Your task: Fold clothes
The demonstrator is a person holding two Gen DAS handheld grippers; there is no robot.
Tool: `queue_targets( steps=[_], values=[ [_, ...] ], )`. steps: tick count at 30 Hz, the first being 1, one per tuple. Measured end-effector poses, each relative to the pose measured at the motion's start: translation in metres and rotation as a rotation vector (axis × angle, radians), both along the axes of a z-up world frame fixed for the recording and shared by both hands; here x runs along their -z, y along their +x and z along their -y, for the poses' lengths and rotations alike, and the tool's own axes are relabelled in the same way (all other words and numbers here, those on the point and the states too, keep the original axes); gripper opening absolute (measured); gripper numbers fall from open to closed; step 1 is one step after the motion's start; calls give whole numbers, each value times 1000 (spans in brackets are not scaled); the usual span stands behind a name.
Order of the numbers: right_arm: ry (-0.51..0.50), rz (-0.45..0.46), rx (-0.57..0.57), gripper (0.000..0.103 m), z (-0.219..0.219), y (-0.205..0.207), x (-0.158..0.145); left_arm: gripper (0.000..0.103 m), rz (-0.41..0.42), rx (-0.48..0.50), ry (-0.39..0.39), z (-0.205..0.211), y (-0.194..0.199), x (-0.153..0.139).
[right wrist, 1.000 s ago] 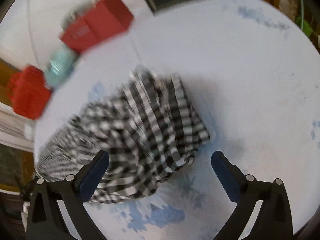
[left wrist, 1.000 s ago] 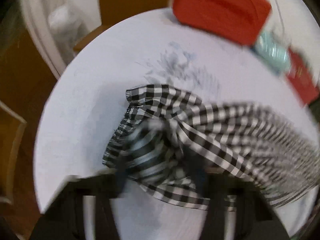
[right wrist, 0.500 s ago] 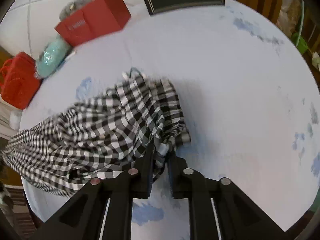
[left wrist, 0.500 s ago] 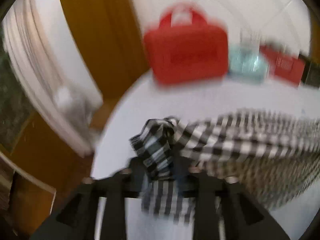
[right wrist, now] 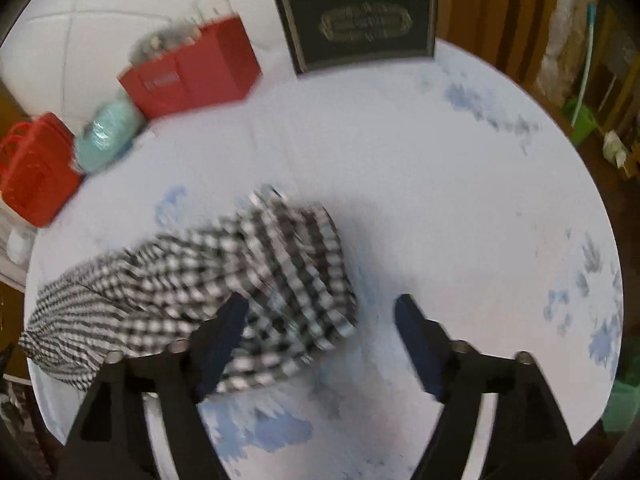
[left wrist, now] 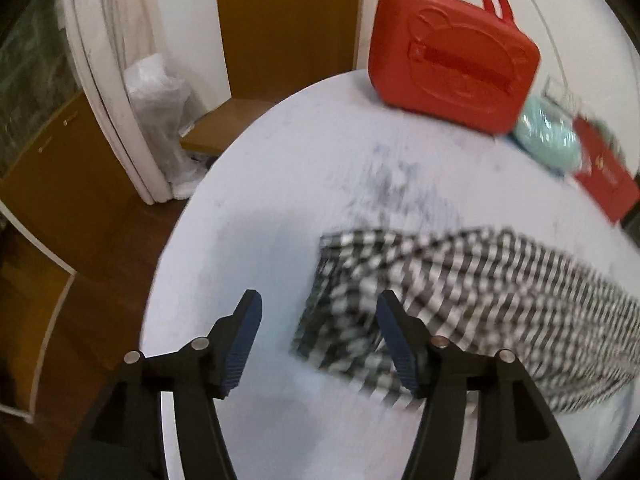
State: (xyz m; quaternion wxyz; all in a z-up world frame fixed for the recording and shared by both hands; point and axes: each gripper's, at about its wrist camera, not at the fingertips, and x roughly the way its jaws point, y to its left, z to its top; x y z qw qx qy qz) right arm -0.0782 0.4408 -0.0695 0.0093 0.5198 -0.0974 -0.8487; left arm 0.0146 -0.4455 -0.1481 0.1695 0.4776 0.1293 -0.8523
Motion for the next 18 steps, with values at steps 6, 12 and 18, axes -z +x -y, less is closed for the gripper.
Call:
queue_targets(
  steps=[6,12,18],
  values=[
    [-55,71,-87,89,27,-1,28,61,109,4,72,-6,-37,27],
    [-60,202,-112,89,40,-1,81,12,66,158,-130,-54,-53,13],
    [-46,248,-126,96,42,-3,98,19,-222,331,-407,-97,-14,-69]
  ],
)
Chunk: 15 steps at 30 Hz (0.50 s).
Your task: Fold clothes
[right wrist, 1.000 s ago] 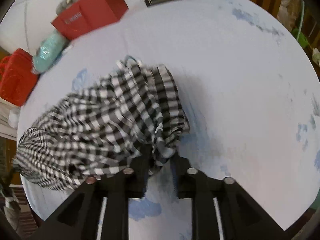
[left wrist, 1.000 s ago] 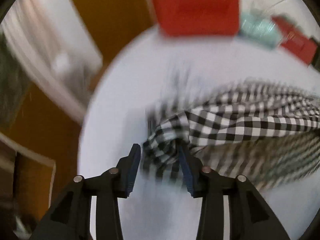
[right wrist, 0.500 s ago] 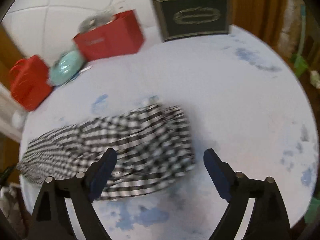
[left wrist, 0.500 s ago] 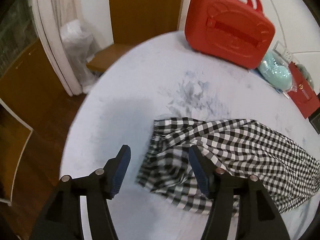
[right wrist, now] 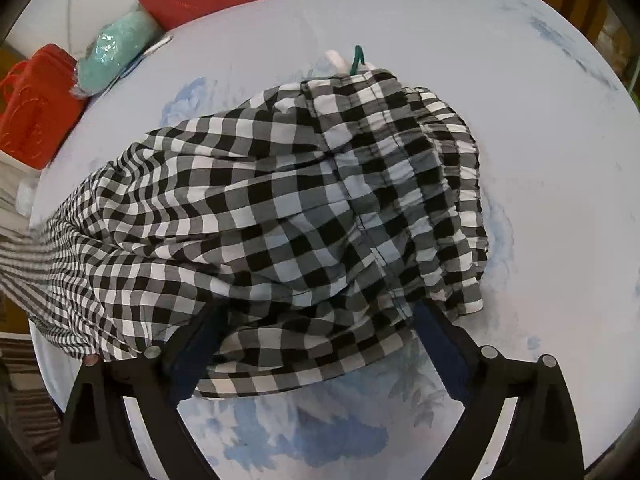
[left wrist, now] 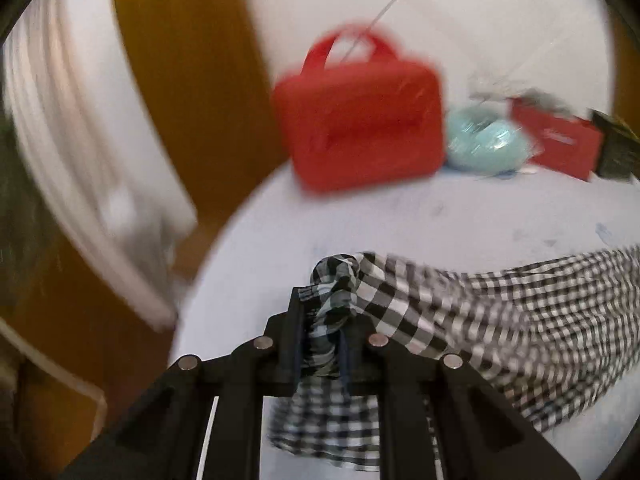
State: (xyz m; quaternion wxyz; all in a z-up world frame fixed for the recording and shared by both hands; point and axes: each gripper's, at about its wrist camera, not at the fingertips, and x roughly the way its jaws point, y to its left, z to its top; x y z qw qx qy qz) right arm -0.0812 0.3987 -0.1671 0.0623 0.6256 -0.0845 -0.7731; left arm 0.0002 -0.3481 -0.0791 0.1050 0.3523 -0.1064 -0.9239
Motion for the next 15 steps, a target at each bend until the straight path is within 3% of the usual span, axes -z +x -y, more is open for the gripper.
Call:
queue_targets(
  steps=[1,4,7,8,10,12,15],
  values=[
    [2,7,-9,97,0,0,0,22,25,6,-17,2,9,6],
    [5,16,-27,99,-2,0,0,39,200,-48,2,28,28,53],
    [5,24,-34,102,-2,-1,0,39,350,-217,107,73,39,97],
    [10,30,-36,103,-2,-2,-1,39,364,-269,155,87,43,102],
    [22,41,-39,103,-2,-3,-2,41,313,-327,244,104,47,94],
    [25,45,-38,103,-2,-4,-2,52,255,-348,312,112,45,81],
    [12,36,-27,103,-7,-2,-4,55,211,-346,368,113,32,67]
  ],
)
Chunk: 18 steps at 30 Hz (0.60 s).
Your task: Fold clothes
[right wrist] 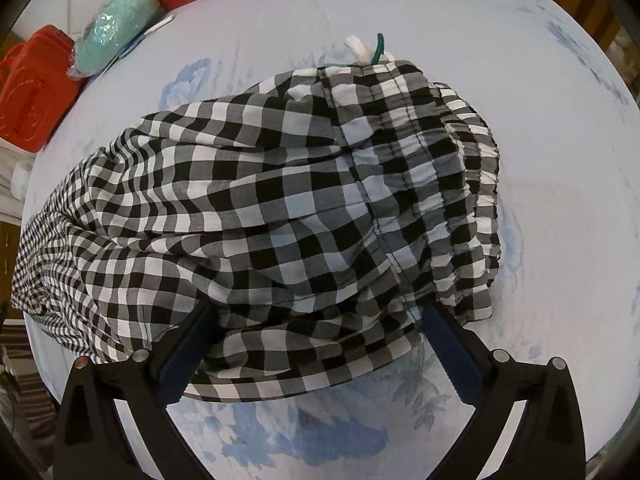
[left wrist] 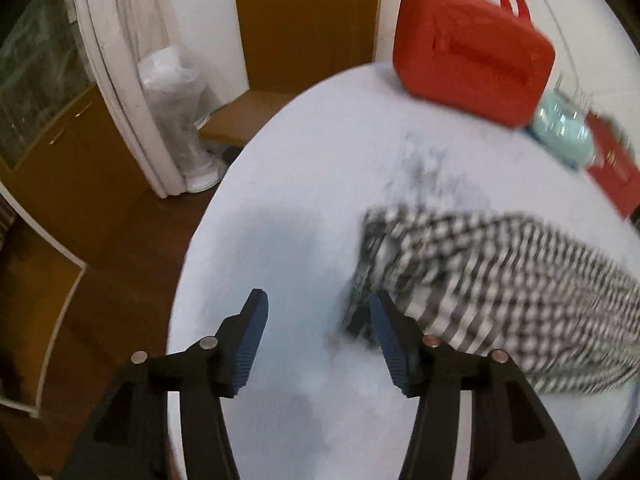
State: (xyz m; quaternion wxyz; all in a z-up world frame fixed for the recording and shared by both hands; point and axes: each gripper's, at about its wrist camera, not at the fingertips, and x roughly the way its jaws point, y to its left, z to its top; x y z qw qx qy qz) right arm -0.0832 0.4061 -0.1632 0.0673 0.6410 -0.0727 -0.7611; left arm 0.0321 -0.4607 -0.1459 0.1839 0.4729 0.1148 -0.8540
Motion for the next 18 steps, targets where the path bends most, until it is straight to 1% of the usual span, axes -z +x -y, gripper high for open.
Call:
queue_targets(
  steps=[1,3,5,6,7,9,11,12,14,15,17,18],
  values=[
    [-3,-12,7,102,-2,2,-3,55,-9,-2,16,-1,-6,-1],
    [-8,-39,19,96,-7,7,-10,55,-27,3,73,-5,-21,0],
    [-10,-69,26,73,-13,13,-18,55,-32,28,117,-12,-30,0],
    [-18,-72,31,70,-16,14,-19,55,-24,41,122,-17,-38,4],
    [-26,-74,36,70,-19,15,-20,55,-4,48,105,-23,-46,8],
    [-40,-75,47,70,-27,17,-21,55,52,32,33,-28,-58,17],
    [-51,-66,54,71,-34,18,-17,56,77,6,0,-26,-65,25],
    [-58,-63,56,72,-36,19,-15,56,79,0,14,-23,-68,28],
    [-68,-61,50,80,-36,21,-14,58,90,10,65,-20,-73,33],
    [-72,-60,45,82,-35,22,-14,59,99,20,66,-21,-76,35],
    [-72,-56,25,90,-31,20,-14,60,126,40,40,-22,-84,42],
    [-69,-53,13,92,-29,19,-13,60,146,42,32,-22,-87,48]
  ],
)
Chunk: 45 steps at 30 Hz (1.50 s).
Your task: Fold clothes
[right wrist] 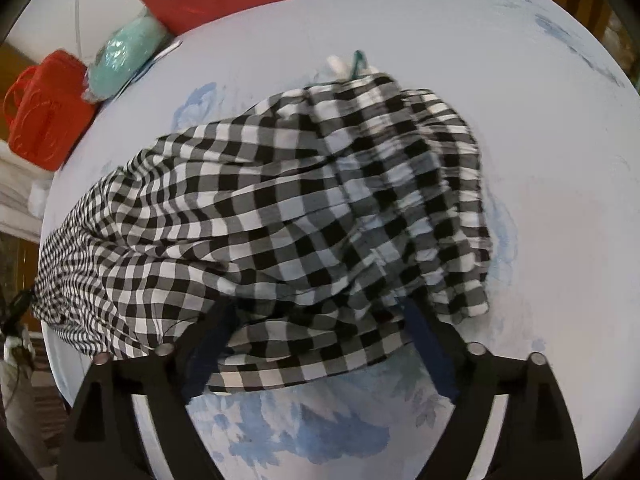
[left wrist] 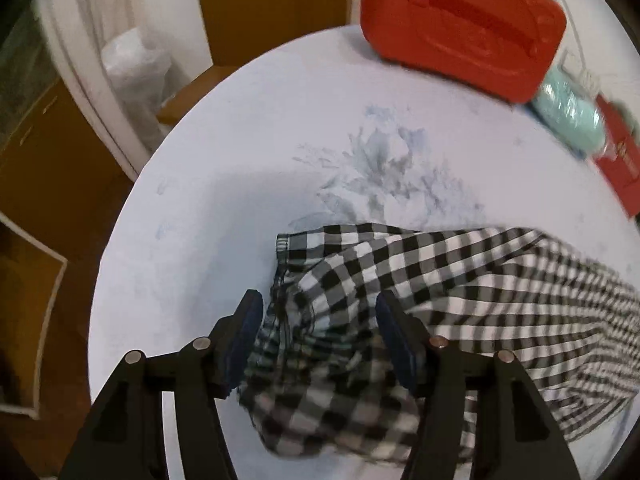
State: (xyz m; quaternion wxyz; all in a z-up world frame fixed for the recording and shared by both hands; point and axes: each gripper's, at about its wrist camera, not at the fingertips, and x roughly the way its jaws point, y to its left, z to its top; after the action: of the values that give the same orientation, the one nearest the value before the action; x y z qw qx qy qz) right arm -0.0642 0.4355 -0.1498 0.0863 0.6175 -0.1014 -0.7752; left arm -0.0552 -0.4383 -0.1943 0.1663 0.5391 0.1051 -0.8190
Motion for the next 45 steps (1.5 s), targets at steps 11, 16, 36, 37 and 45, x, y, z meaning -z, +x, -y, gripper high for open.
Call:
queue_targets(
  steps=[11,16,36,37,45],
  values=[
    [-8,7,-10,97,-11,3,-2,48,-81,-10,-233,7,-40,-46],
    [-1,0,25,96,6,-4,-2,58,-79,-75,-105,18,-19,-47],
    [-96,-91,315,103,-1,-27,8,25,13,-168,30,-23,42,16],
    [-104,-79,319,103,1,-30,14,23,16,-164,28,-25,41,14],
    [301,-199,50,28,100,-62,-18,19,-36,-175,38,-21,61,-26]
  ],
)
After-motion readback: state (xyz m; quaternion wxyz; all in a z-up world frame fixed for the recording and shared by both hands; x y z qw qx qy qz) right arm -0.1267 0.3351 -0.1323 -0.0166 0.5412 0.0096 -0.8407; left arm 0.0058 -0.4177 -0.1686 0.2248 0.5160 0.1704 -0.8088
